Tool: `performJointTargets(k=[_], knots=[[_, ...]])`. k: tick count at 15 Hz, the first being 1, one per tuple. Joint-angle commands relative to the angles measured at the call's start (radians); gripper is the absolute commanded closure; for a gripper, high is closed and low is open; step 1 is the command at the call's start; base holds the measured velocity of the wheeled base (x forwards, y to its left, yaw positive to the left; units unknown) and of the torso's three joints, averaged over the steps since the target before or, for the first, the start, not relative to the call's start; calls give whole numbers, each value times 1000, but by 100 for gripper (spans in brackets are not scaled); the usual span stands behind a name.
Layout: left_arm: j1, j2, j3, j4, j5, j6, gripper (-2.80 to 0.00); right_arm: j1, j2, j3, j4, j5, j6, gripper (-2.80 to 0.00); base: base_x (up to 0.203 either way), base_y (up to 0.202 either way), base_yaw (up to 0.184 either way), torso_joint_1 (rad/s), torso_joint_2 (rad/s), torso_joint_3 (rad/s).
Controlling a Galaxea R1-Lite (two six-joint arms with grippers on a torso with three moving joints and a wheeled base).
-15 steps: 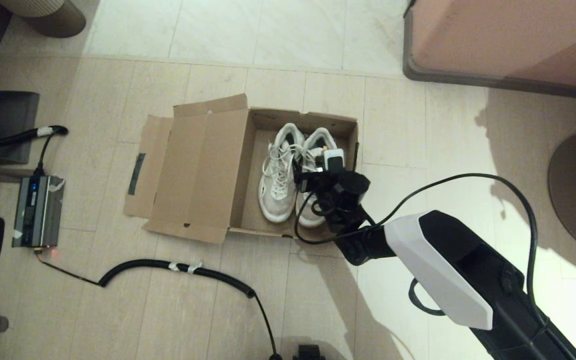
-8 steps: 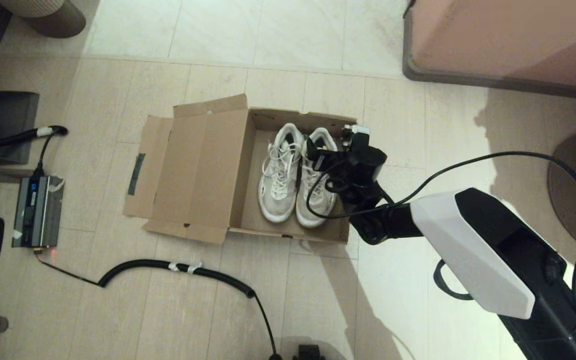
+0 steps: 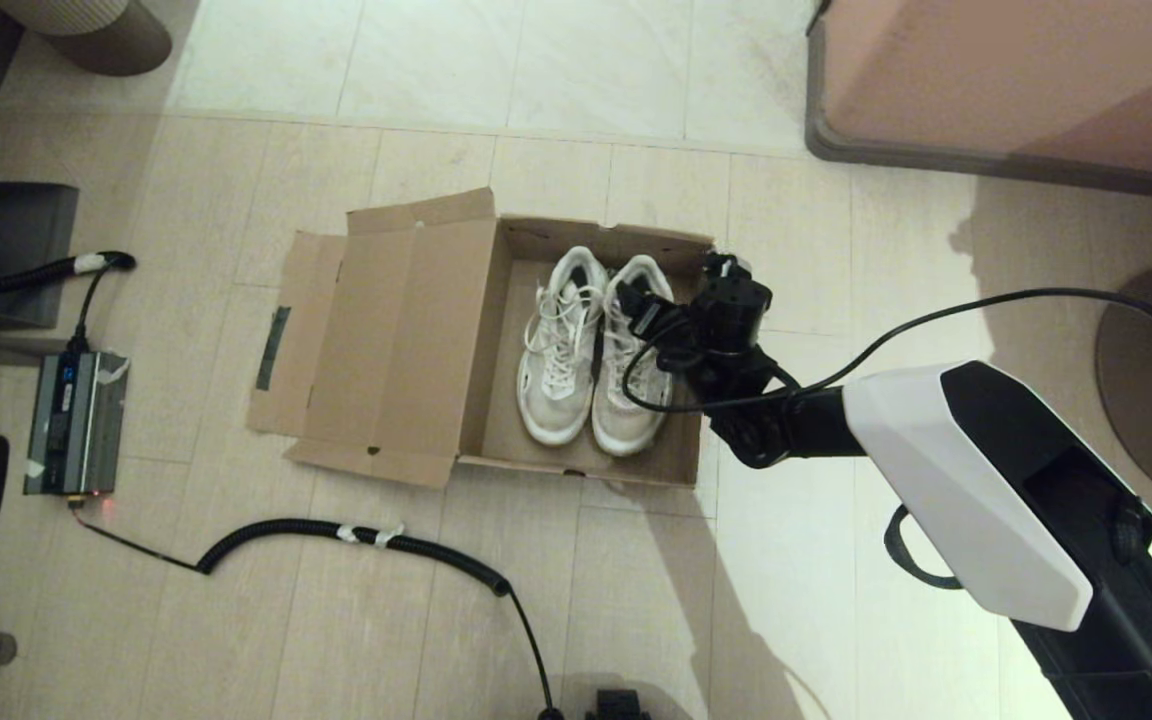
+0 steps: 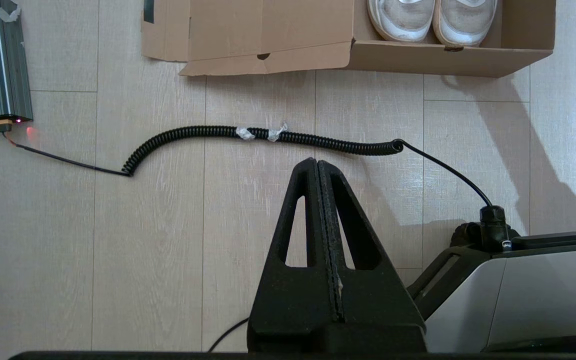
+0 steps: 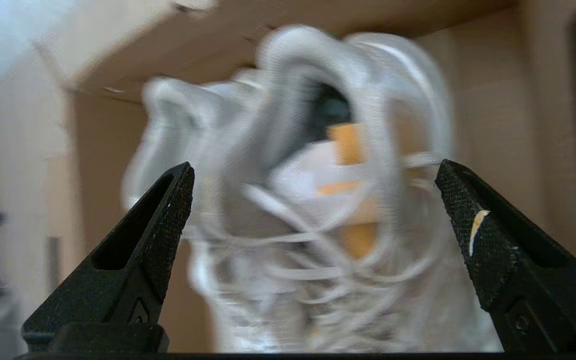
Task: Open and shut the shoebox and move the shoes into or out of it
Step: Put the shoes out of the shoe box
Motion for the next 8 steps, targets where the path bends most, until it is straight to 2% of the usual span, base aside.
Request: performJointTargets(k=[1, 4, 5, 8], knots=[[0, 2, 8, 0, 0, 0, 0, -15, 9, -2, -4, -4, -22, -280, 0, 0, 0, 0, 0, 0], [0, 2, 8, 0, 0, 0, 0, -19, -21, -3, -9, -35, -40, -280, 0, 0, 0, 0, 0, 0], [0, 2, 8, 0, 0, 0, 0, -22, -30, -2, -20, -35, -46, 0, 0, 0, 0, 0, 0, 0], [0, 2, 8, 0, 0, 0, 0, -26, -77, 0, 1, -32, -41, 0, 0, 0, 0, 0, 0, 0]])
